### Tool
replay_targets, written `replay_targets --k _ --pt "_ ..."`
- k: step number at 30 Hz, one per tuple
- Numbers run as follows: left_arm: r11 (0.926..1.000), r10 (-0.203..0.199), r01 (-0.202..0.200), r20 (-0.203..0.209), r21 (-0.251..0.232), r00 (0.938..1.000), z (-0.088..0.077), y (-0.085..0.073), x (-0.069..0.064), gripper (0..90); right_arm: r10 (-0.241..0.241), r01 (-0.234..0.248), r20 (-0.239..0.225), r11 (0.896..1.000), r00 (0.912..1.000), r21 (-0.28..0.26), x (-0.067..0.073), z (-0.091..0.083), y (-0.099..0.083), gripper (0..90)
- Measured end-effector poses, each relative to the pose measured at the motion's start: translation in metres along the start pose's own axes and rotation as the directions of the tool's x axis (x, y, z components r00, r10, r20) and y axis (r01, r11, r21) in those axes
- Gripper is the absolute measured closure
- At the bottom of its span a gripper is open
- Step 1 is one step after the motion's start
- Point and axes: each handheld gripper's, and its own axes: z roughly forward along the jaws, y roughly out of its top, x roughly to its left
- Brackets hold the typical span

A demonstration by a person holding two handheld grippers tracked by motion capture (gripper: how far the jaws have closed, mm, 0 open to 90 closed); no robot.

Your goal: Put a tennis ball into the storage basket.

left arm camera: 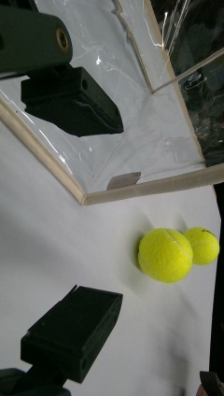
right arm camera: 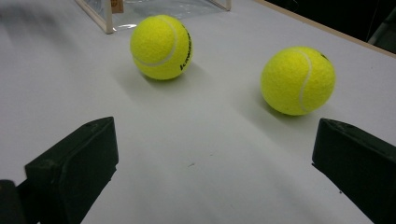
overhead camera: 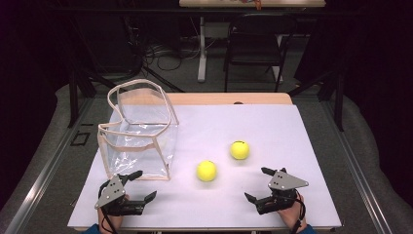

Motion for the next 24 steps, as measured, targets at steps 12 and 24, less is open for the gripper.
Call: replay_targets --k 12,24 --pt "1.0000 0.000 0.000 0.005 0.000 1.0000 0.001 0.000 0.000 16.1 0.000 0.000 -0.004 1.000 1.0000 0.001 0.002 0.004 0.006 0.0" --pt "0.9999 0.006 -0.006 0.004 -0.011 1.0000 0.001 0.000 -0.001 16.1 0.002 -0.002 -0.003 1.000 1.0000 0.030 0.004 0.013 0.016 0.0"
